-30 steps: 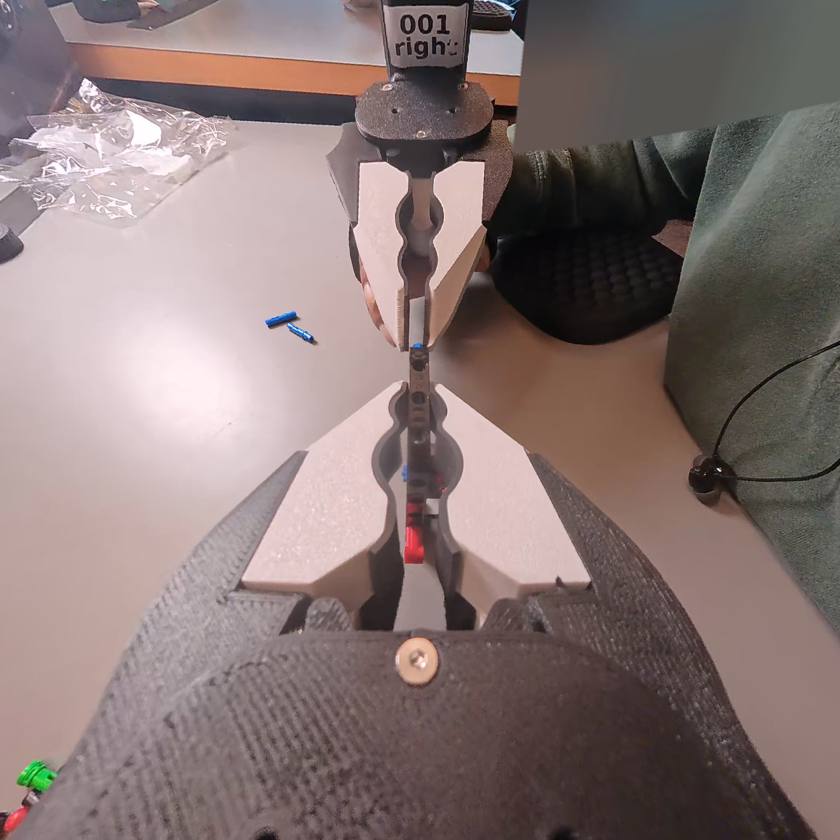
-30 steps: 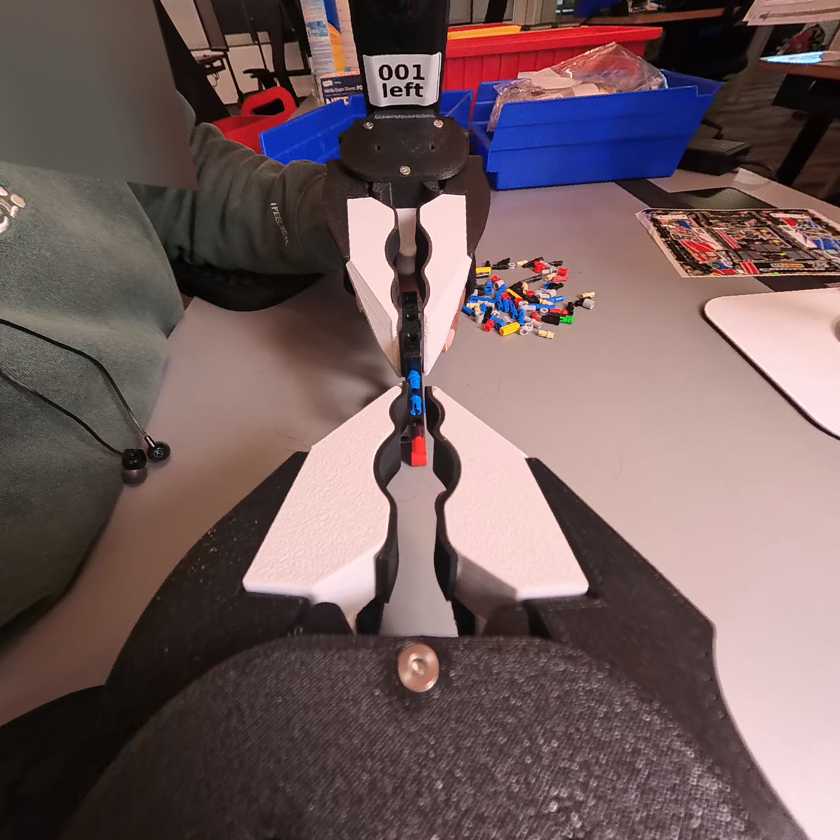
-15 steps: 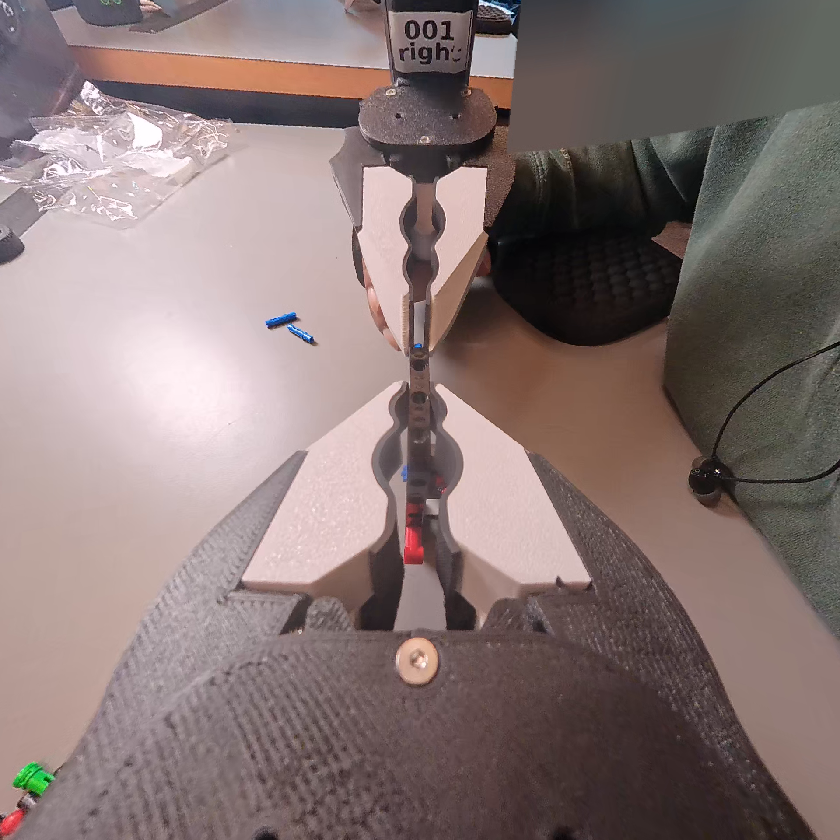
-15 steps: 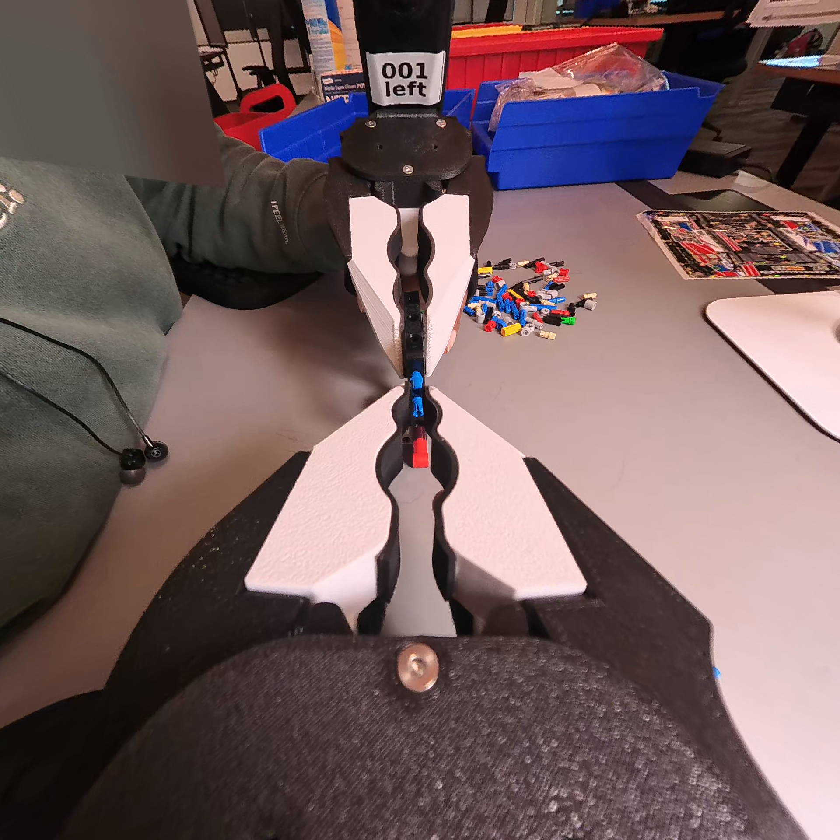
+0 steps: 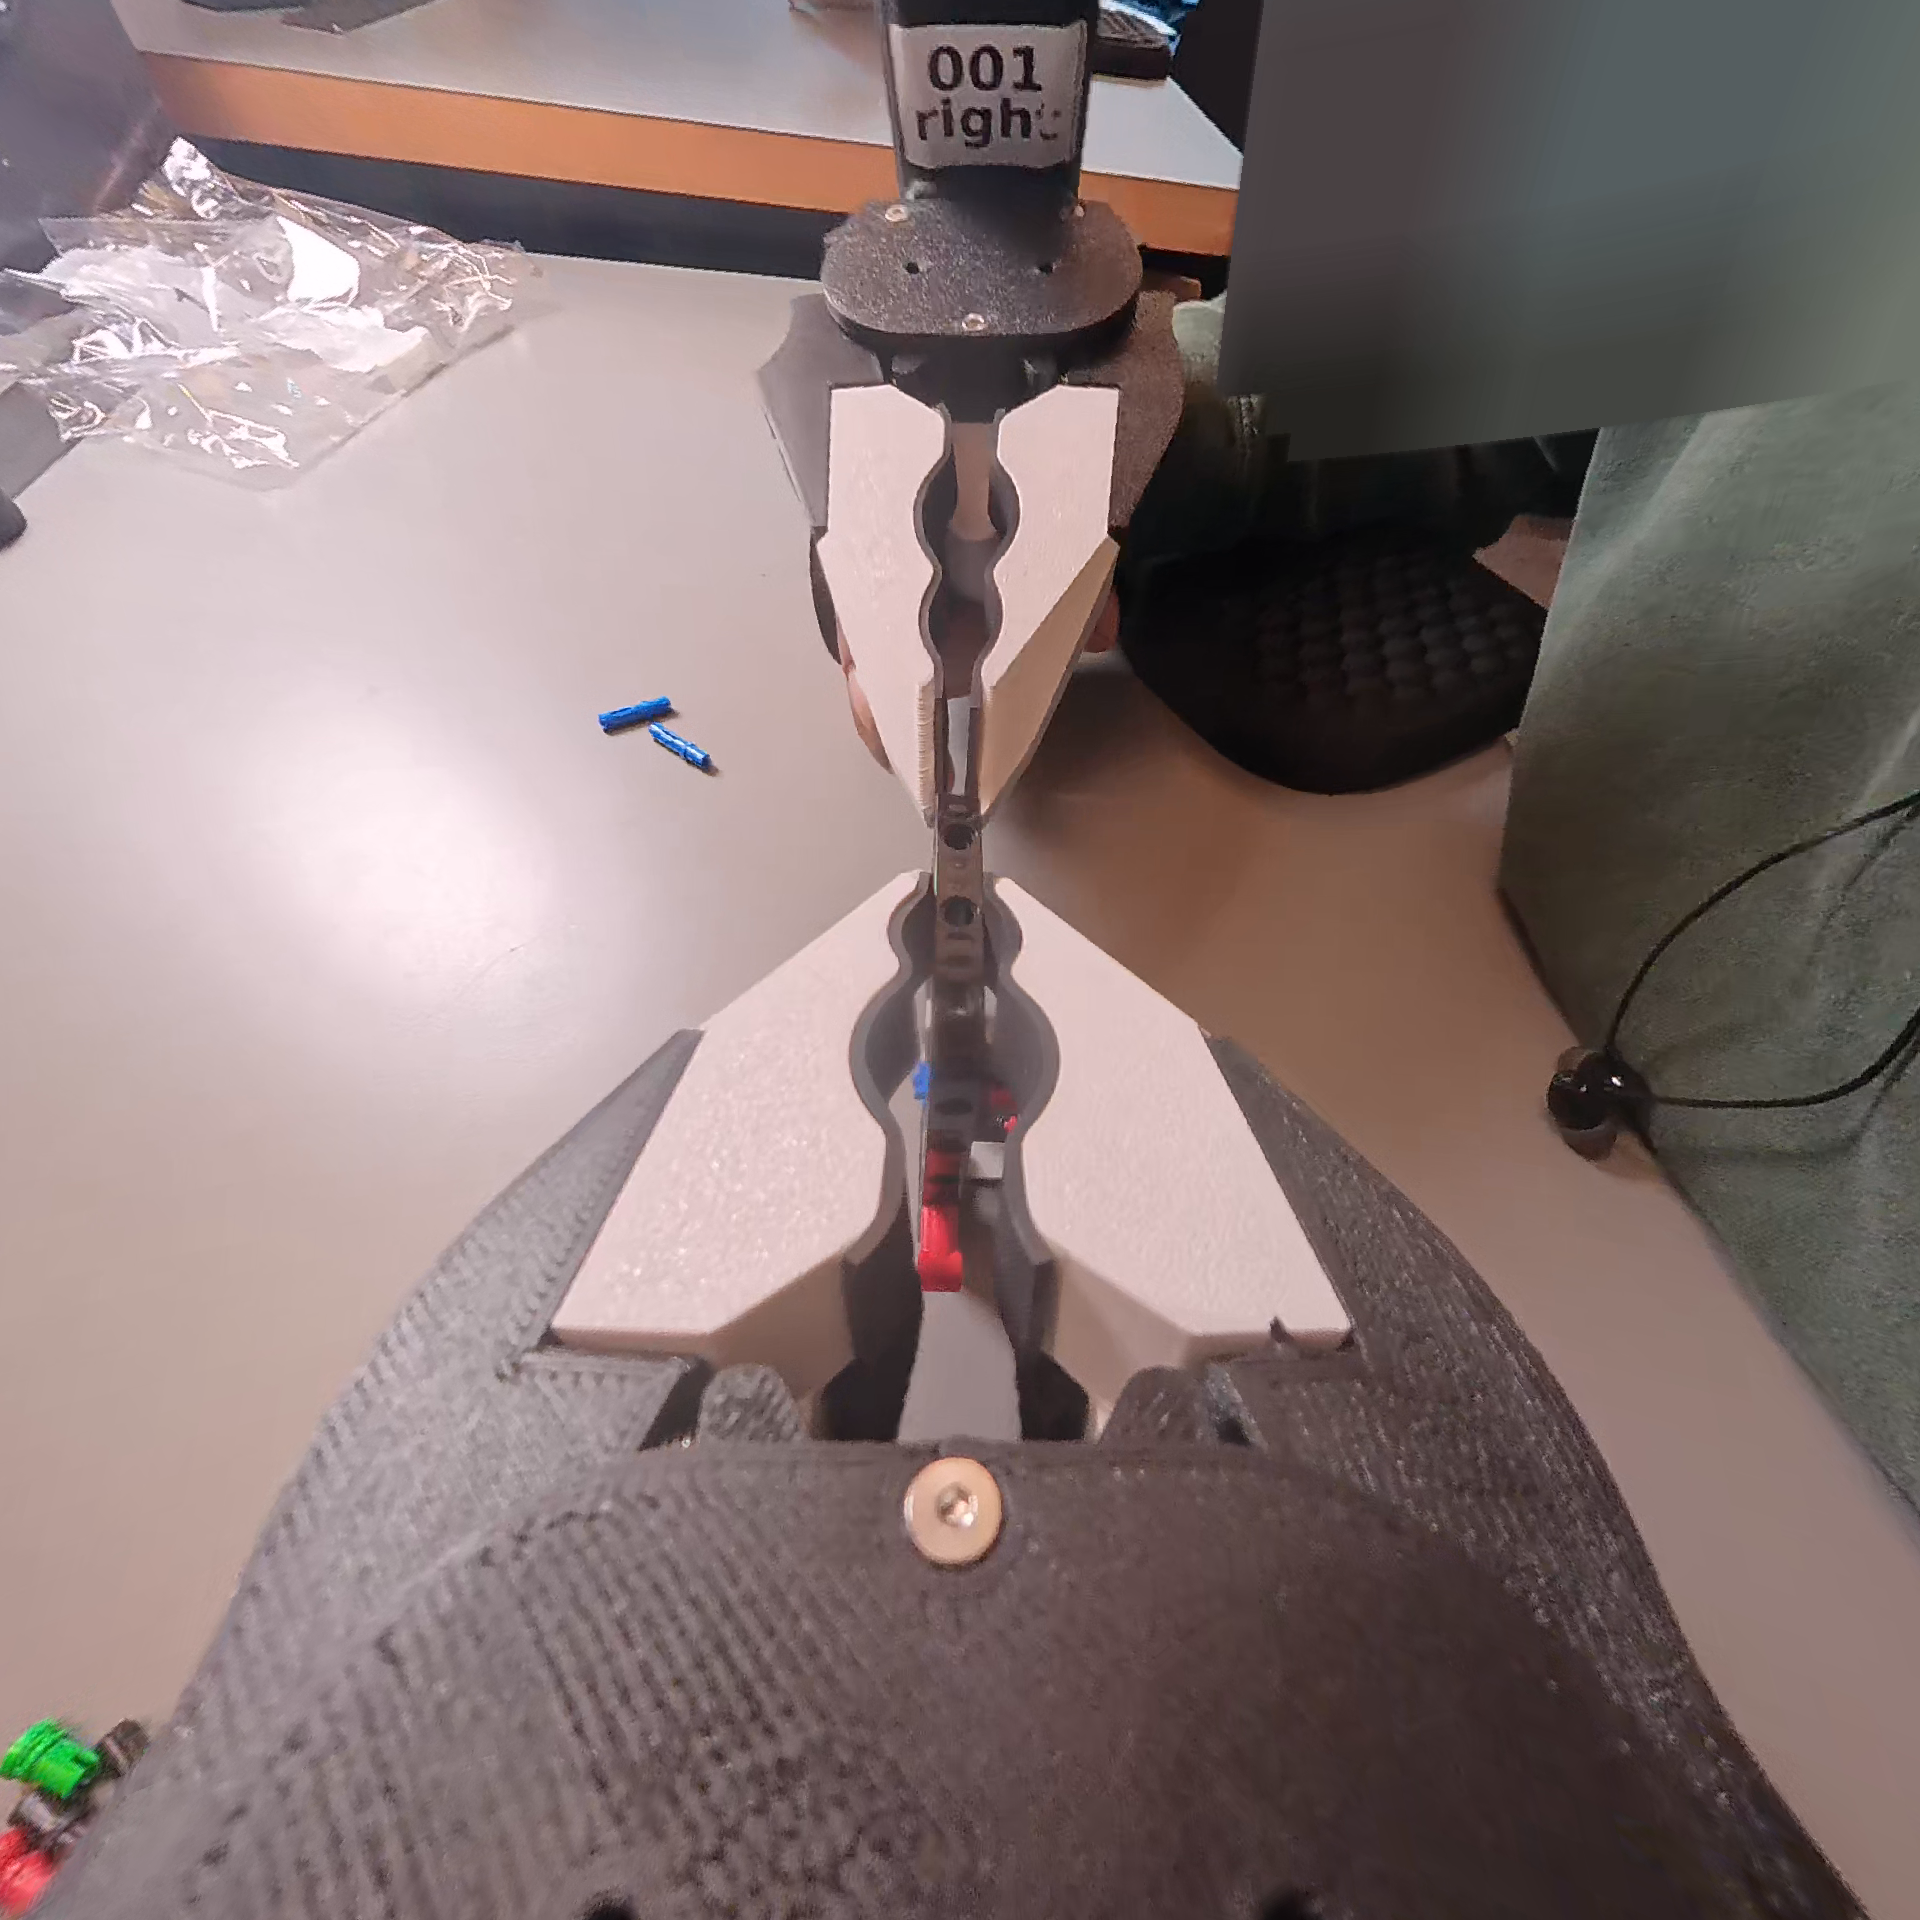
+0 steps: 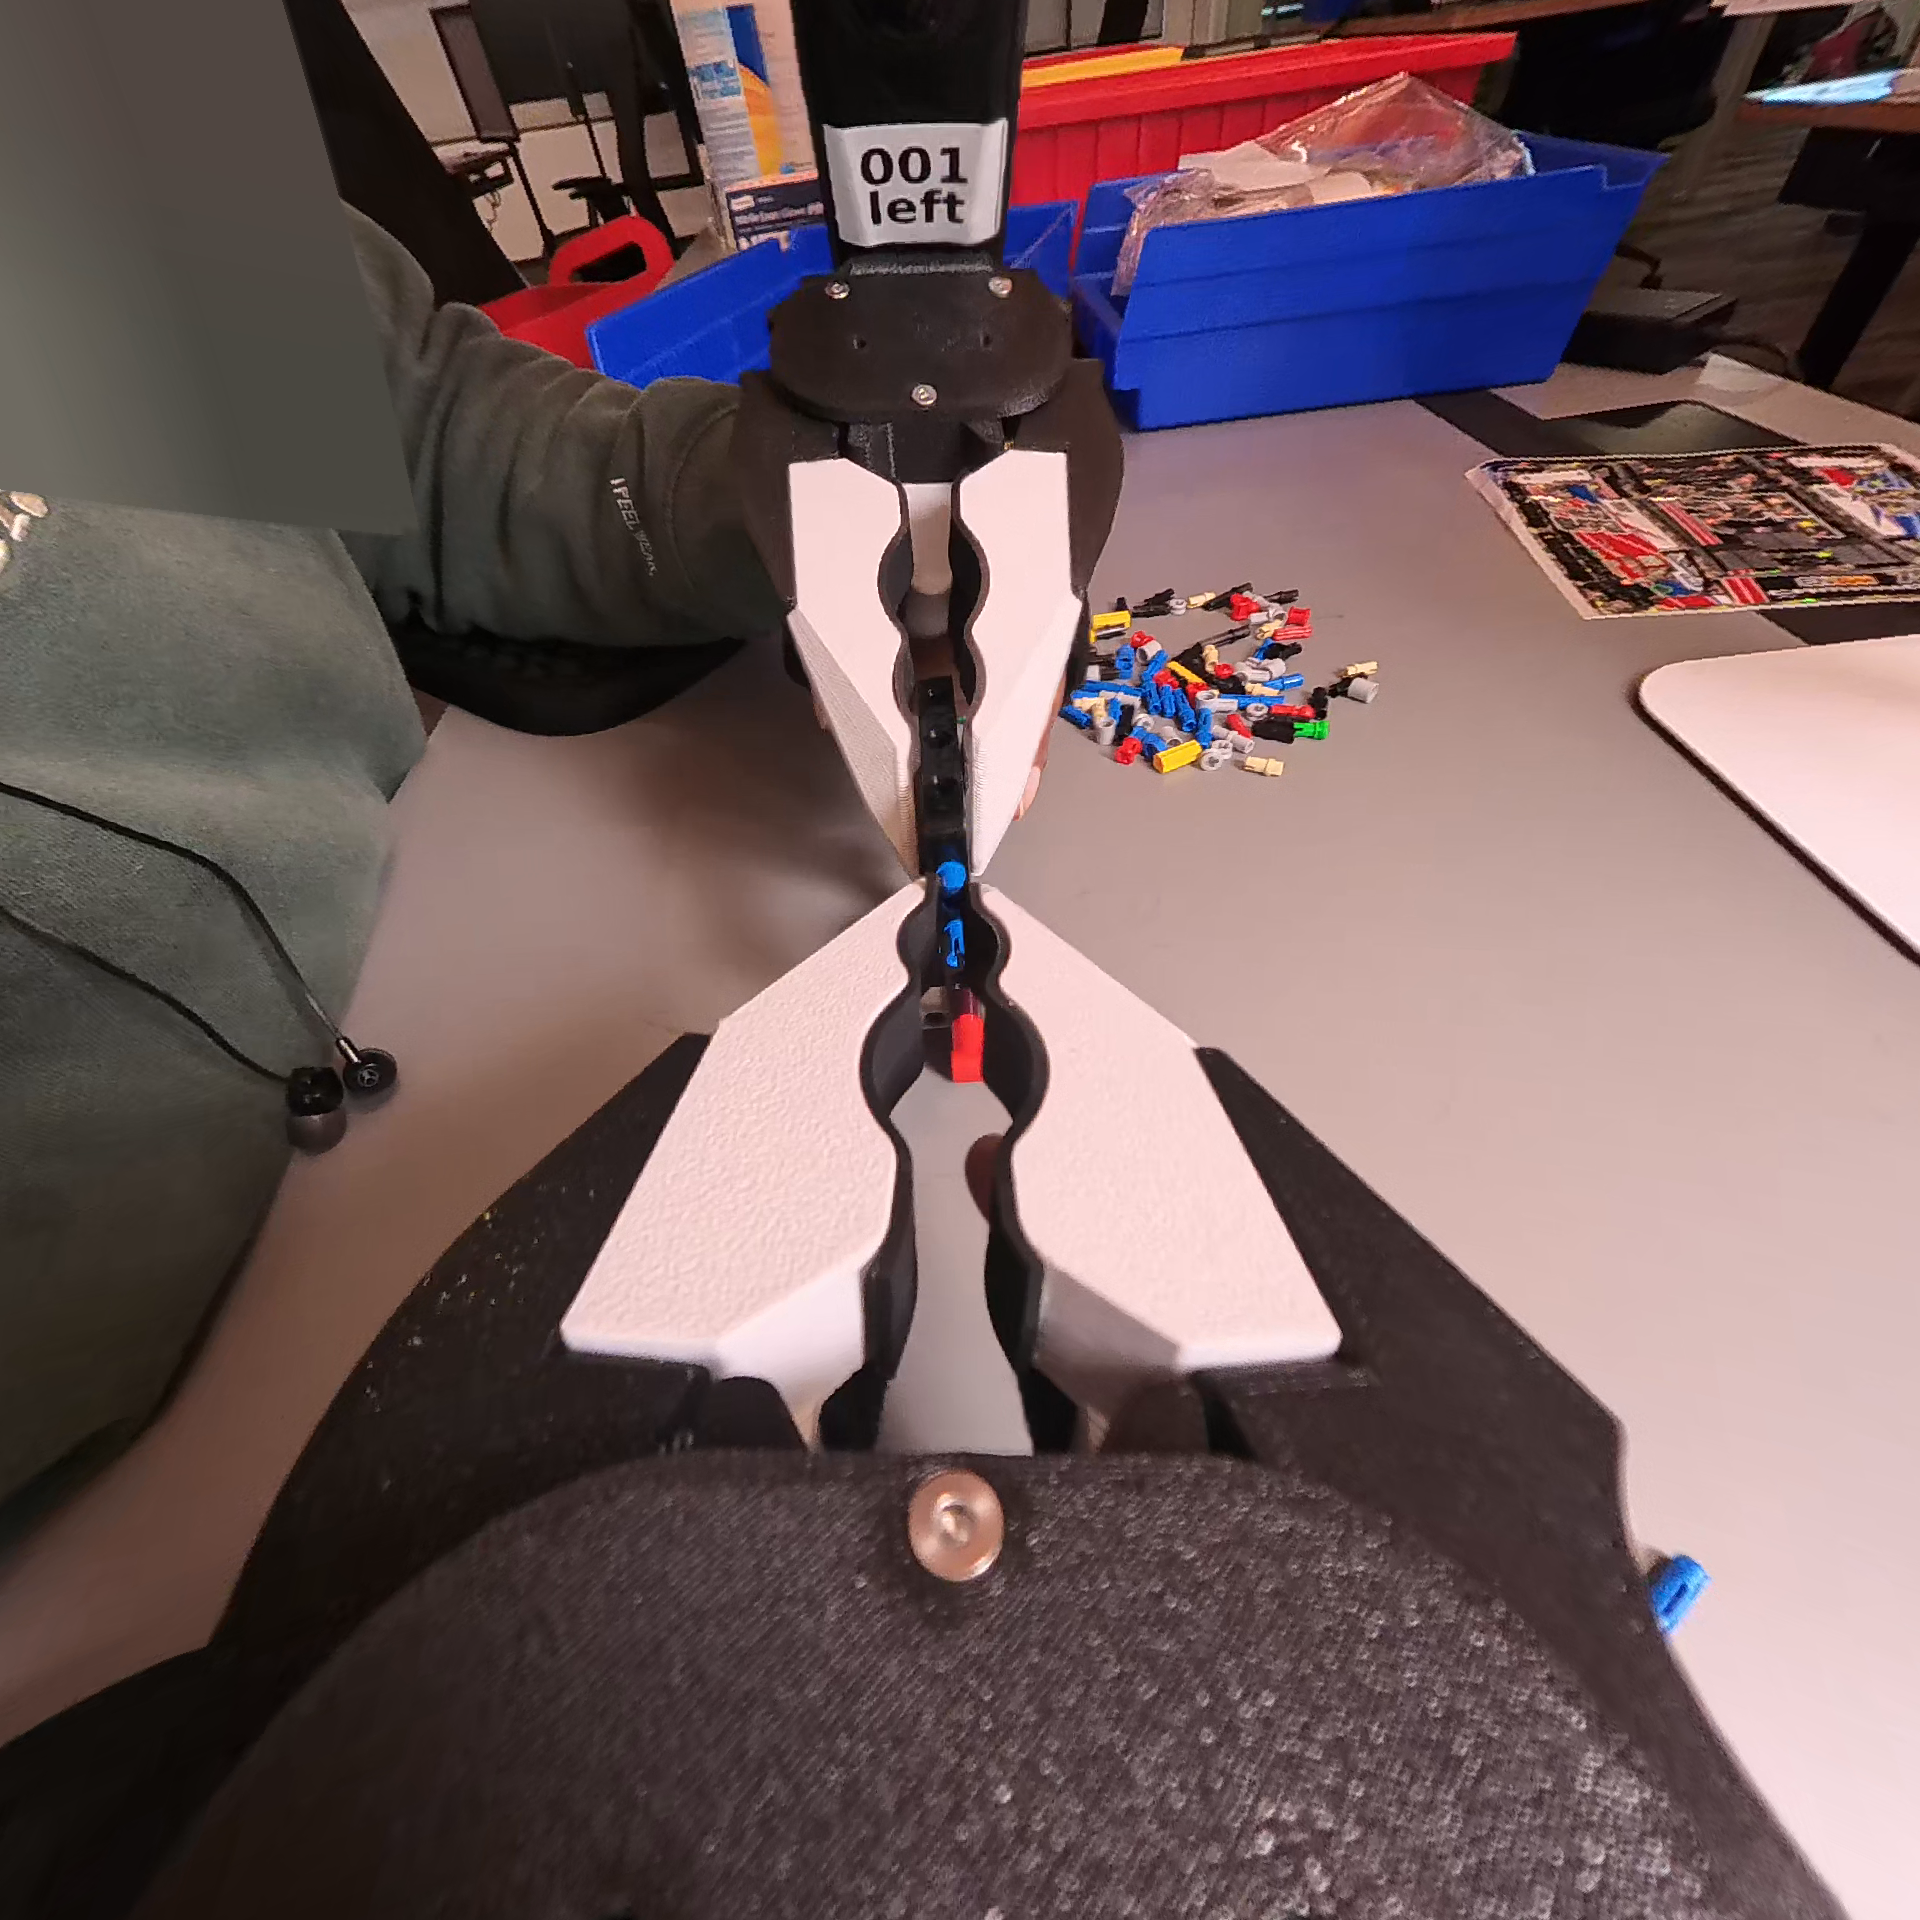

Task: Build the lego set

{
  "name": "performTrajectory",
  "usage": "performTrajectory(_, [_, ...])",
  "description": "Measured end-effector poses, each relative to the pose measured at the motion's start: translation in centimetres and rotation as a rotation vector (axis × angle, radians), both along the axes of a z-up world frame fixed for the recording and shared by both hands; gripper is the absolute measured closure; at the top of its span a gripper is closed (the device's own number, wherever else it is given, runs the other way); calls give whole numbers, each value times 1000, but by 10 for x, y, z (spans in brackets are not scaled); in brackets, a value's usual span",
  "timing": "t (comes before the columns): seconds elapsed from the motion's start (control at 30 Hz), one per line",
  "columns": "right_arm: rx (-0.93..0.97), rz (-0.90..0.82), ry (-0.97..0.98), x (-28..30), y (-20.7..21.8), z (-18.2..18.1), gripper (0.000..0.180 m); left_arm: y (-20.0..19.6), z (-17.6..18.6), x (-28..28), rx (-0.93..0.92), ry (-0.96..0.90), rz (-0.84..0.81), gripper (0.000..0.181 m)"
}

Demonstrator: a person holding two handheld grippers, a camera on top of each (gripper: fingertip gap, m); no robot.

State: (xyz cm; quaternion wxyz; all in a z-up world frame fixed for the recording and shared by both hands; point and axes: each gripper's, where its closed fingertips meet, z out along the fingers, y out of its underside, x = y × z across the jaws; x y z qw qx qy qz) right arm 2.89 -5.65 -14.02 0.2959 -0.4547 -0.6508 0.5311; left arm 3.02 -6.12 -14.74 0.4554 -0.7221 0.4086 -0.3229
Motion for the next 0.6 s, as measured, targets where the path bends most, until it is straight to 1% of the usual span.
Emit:
performTrajectory(0.1, [-16, 1, 3, 1, 3, 0, 177, 2, 1, 1, -28, -48, 6, 174])
performTrajectory(0.17, [3, 5, -9, 2, 3, -3, 165, 1, -2, 1, -42, -52, 4, 173])
performTrajectory(0.2, [19, 9, -20, 2, 2, -5, 162, 1, -6, 1, -41, -33, 8, 173])
performTrajectory(0.3, [44, 16, -37, -2, -4, -11, 162, -2, -10, 5, -43, -28, -7, 174])
performTrajectory(0.37, [60, 10, -43, -4, -5, -13, 174, -1, -8, 4, -39, -25, 0, 167])
performTrajectory(0.47, [-13, -3, -59, -4, -1, -12, 174, 0, -4, -6, -67, -48, 21, 150])
performTrajectory(0.6, [-226, -61, 53, -2, 13, 17, 174, 0, -9, -22, -169, -124, 35, 136])
